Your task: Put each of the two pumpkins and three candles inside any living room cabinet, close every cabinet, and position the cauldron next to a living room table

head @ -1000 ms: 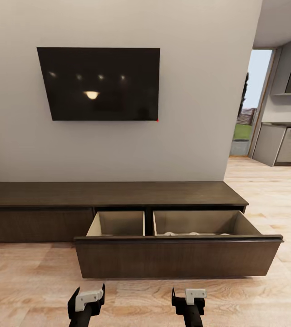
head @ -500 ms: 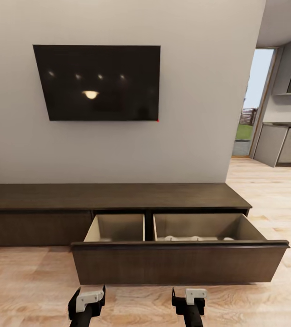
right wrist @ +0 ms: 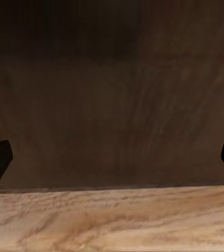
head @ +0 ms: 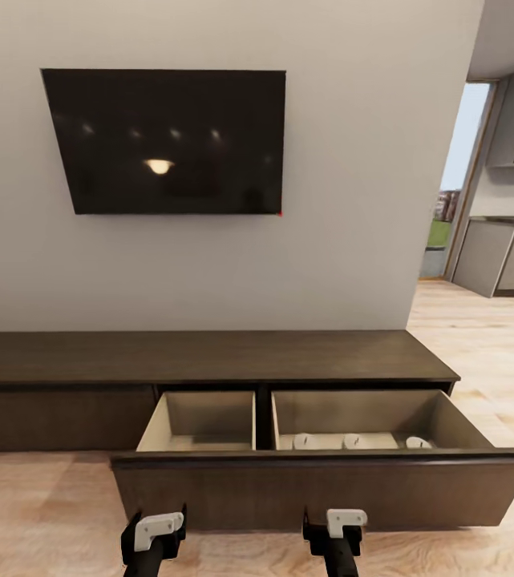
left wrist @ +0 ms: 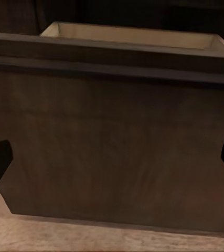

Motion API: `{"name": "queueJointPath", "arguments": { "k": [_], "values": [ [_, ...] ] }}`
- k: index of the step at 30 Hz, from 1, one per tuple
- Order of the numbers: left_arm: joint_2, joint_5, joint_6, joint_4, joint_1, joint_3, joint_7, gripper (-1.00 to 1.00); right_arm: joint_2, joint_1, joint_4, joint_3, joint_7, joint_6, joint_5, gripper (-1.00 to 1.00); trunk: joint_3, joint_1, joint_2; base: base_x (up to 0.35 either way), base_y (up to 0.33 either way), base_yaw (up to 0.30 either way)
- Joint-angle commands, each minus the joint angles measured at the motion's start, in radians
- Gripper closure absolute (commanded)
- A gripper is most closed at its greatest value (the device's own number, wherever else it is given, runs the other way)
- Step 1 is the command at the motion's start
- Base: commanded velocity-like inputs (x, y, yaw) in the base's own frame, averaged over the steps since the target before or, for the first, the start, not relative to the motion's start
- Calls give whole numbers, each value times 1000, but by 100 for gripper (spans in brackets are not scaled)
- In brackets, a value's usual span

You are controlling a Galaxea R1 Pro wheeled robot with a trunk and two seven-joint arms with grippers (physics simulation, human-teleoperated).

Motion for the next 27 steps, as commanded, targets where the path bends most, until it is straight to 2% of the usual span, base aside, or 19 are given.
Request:
{"name": "queueJointPath", "arguments": {
  "k": [1, 18, 27],
  "values": [
    [1, 10, -4, 0, -1, -5, 5, -100, 0, -1, 1, 9, -4, -3, -9, -100, -1, 0, 0, 222, 0, 0],
    [0, 9, 4, 6, -3, -2, 2, -100, -1, -1, 1, 9, -1, -3, -9, -100, -1, 0, 0, 31, 0, 0],
    [0, 11, 3, 72, -4, -2, 4, -100, -1, -1, 1, 9, 0, -3, -9, -100, -1, 0, 0, 0, 0, 0]
  ]
}}
